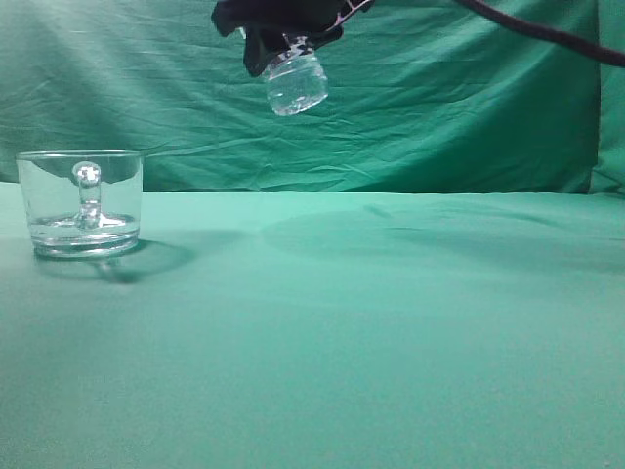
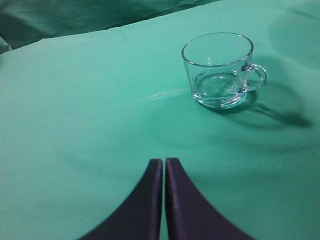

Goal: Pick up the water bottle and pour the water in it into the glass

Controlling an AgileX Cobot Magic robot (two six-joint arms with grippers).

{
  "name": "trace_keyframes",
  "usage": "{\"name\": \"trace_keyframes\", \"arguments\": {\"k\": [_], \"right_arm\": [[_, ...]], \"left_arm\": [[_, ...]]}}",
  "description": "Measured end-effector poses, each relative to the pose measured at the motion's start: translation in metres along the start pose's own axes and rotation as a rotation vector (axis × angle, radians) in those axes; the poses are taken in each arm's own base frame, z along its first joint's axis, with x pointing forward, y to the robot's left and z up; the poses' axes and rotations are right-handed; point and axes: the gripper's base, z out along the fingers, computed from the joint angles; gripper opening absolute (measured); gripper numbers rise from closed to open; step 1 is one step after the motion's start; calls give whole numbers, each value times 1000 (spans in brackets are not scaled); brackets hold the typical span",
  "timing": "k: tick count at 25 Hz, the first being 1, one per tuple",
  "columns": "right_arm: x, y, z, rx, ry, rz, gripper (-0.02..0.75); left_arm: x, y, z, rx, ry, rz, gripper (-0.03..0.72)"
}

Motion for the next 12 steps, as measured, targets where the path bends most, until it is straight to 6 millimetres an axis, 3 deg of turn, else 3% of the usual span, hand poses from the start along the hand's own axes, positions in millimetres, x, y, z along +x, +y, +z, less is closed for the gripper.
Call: {"name": "trace_keyframes", "arguments": {"k": [3,12], "right_arm": [[8,-17,-17,-25,-21,128,300],[84,-52,-73,-93,-74,189,300]], "left_arm": [[0,0,0,0,0,0,0],[0,0,0,0,0,0,0]]}}
